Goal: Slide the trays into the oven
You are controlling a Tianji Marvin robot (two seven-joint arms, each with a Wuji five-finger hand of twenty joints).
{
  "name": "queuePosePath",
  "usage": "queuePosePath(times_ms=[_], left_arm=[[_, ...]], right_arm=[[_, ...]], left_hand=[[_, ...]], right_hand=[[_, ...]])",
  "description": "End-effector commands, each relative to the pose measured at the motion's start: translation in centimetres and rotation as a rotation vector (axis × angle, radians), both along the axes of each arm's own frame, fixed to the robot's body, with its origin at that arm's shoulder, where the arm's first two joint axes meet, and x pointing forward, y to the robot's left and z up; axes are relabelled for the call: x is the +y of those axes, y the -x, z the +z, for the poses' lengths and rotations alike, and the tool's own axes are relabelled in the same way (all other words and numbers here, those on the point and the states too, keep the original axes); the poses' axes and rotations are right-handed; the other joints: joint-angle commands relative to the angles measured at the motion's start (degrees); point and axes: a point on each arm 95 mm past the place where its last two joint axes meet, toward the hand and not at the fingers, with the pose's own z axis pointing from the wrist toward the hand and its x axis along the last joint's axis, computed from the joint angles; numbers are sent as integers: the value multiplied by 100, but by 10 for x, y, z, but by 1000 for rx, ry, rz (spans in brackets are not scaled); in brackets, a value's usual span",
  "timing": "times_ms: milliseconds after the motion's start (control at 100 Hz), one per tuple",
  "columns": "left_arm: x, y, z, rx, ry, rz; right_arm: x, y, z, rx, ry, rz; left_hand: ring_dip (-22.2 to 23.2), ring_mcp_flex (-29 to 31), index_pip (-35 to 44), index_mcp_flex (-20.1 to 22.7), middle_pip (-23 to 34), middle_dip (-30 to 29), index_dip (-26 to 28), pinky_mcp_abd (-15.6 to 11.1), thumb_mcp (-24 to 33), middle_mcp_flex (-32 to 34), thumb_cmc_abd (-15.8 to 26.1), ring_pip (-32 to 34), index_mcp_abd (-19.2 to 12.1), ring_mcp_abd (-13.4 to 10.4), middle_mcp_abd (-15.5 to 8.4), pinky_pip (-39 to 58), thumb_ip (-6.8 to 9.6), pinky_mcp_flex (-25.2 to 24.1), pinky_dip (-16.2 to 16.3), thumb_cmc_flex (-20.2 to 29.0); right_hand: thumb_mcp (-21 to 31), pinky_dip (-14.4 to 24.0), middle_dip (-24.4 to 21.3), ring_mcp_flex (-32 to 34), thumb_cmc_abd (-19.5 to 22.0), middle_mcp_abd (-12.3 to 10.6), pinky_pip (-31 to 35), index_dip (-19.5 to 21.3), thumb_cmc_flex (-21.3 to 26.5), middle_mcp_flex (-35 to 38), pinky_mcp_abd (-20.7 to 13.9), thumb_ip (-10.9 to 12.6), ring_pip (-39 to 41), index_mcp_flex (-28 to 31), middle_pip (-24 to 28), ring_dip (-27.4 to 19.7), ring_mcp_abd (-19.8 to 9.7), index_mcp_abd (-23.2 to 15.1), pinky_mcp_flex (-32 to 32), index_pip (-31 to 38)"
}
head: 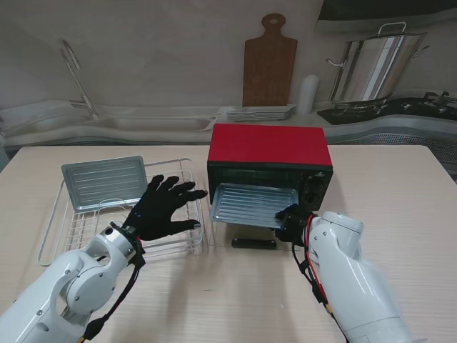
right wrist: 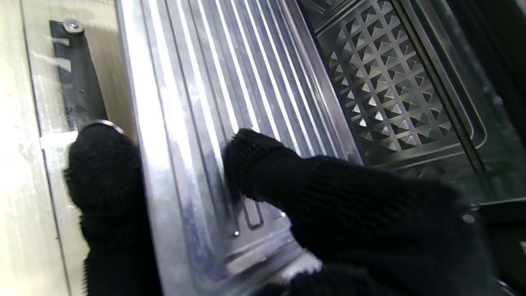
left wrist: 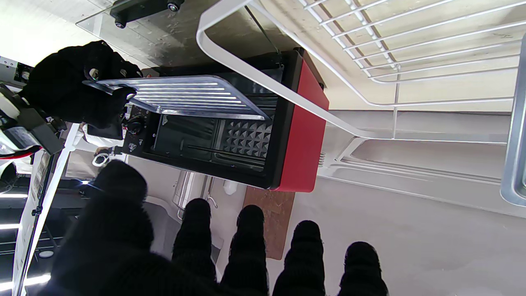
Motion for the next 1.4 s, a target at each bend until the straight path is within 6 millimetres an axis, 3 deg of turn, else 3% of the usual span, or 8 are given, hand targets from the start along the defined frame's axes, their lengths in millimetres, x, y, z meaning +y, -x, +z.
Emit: queuePosePath(times_ms=[0, 1390], left_arm=[[-2, 2, -1, 10, -1, -6], [-2, 0, -2, 12, -2, -8]], right_arm=[[8, -1, 2, -11, -29, 7], [8, -17, 1, -45, -9, 9]], left_hand=[[-71, -194, 9, -129, 3, -68, 50, -148, -166, -163, 252, -99, -118, -124, -39, -289, 117, -74, -102, 87], [-73, -201, 3, -142, -4, -71, 49, -154, -174, -189, 260, -101, -111, -122, -35, -283, 119, -74, -126, 87]], right_hand=[[576, 67, 75, 438, 199, 162, 173, 42, 573, -70, -359, -3, 240, 194, 166, 114, 488, -481, 320, 692], [575, 102, 76, 442, 189, 167, 182, 30, 577, -55, -337, -5, 295, 195, 184, 147, 488, -491, 326, 740]])
